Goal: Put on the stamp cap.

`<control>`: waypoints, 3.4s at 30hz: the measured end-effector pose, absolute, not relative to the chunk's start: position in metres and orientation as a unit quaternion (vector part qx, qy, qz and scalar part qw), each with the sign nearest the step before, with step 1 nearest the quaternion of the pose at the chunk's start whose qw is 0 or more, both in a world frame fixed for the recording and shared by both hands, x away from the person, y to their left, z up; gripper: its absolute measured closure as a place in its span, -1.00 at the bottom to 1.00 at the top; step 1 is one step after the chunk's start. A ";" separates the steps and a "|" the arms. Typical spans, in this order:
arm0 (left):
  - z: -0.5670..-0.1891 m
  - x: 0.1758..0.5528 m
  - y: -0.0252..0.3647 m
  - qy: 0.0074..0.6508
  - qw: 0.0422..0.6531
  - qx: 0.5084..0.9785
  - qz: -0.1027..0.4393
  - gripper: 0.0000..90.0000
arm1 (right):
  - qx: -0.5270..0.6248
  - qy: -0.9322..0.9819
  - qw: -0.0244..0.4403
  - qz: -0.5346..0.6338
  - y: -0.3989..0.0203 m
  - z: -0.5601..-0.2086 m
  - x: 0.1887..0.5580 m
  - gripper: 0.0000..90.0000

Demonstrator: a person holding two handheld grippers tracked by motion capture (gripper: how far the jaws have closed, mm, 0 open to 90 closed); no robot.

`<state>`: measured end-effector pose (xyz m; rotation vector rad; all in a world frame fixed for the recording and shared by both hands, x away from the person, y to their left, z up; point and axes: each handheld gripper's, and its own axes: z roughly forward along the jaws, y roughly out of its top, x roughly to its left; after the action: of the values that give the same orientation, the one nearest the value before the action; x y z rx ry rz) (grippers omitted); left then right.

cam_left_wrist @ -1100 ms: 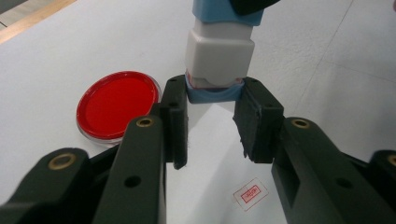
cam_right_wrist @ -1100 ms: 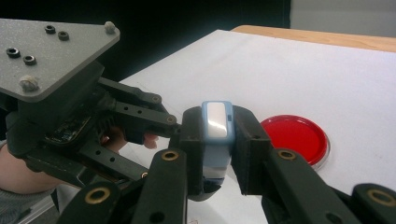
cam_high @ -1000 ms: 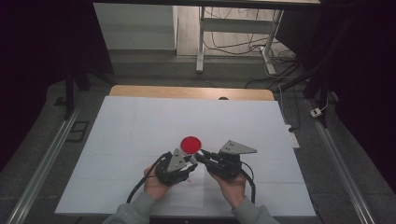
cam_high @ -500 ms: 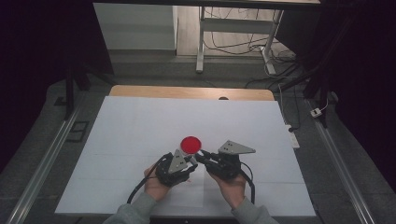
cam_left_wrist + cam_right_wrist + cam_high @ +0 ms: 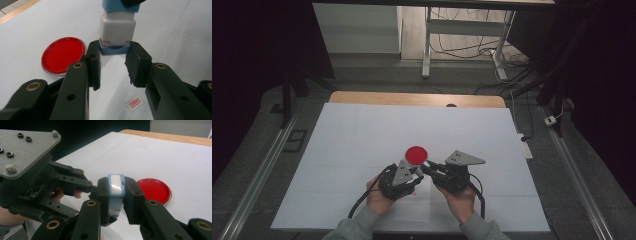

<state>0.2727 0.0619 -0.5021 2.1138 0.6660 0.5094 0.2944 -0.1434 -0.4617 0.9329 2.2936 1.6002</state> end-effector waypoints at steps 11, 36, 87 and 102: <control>-0.503 0.272 0.060 0.265 0.410 0.847 0.211 0.46 | 0.321 0.775 0.088 0.537 -0.143 -0.465 0.297 0.67; -0.504 0.269 0.056 0.252 0.383 0.860 0.226 0.47 | 0.326 0.788 0.063 0.519 -0.141 -0.474 0.301 0.68; -0.486 0.268 0.124 0.318 0.449 0.823 0.145 -0.29 | 0.284 0.767 0.112 0.565 -0.171 -0.460 0.310 0.67; -0.493 0.248 0.175 0.357 0.437 0.813 0.143 -0.29 | 0.278 0.773 0.126 0.556 -0.180 -0.460 0.315 0.67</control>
<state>0.2481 0.1749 -0.4928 2.0224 0.8875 0.3545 0.3148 -0.1796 -0.4601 0.8107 2.2497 1.6192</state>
